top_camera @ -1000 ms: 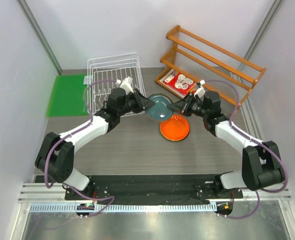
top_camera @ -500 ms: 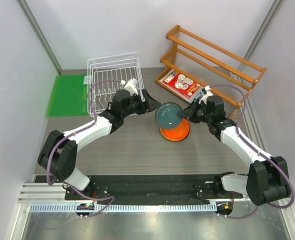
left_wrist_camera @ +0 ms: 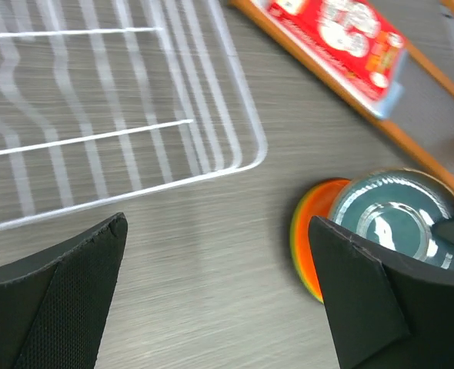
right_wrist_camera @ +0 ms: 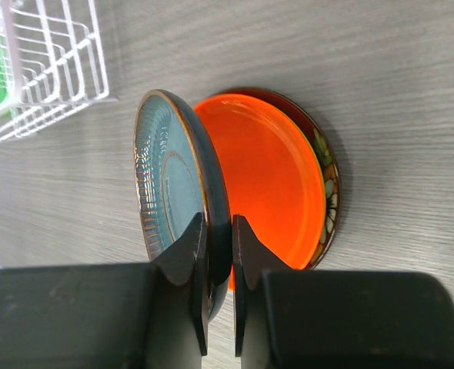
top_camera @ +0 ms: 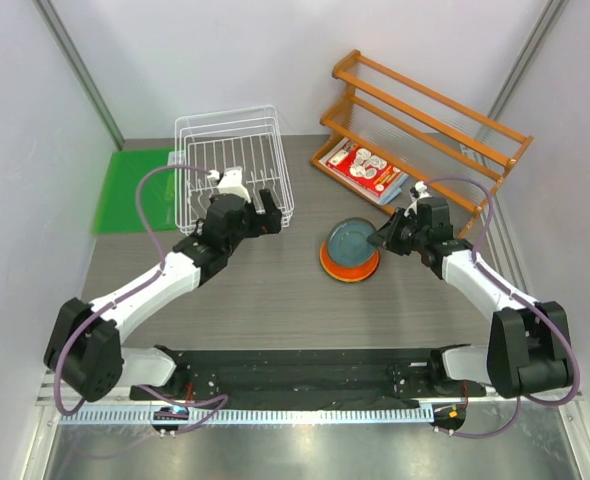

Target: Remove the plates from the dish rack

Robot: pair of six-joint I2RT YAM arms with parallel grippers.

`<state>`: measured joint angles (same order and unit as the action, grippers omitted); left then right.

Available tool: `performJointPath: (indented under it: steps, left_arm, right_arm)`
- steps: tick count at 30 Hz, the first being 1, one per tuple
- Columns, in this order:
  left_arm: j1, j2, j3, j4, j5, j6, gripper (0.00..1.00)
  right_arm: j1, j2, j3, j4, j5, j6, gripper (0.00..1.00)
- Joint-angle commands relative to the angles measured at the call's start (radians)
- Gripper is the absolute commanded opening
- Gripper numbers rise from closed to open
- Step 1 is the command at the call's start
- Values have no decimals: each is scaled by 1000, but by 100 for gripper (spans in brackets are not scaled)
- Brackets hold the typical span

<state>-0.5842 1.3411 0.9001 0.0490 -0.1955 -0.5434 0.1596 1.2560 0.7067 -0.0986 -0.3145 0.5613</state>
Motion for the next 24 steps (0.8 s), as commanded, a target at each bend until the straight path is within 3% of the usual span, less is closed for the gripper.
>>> performJointPath:
  steps: [1,9,12,16,24]
  left_arm:
    - [-2,-89,-79,-34,-214,77,100]
    - [-2,-261,-217,-32,-406,74,99]
    - [-2,-312,-257,-28,-469,80,100]
    - [-2,-327,-282,-29,-521,95,99]
    - [0,-266,-241,-90,-513,99,99]
  right_arm:
    - [-3,39,7,65,-34,-12,1]
    - [-3,98,-7,122,-67,-29,1]
    - [-3,120,5,106,-84,-58,14]
    - [-5,125,22,60,-86,-75,60]
    - [0,57,69,-91,63,-139,90]
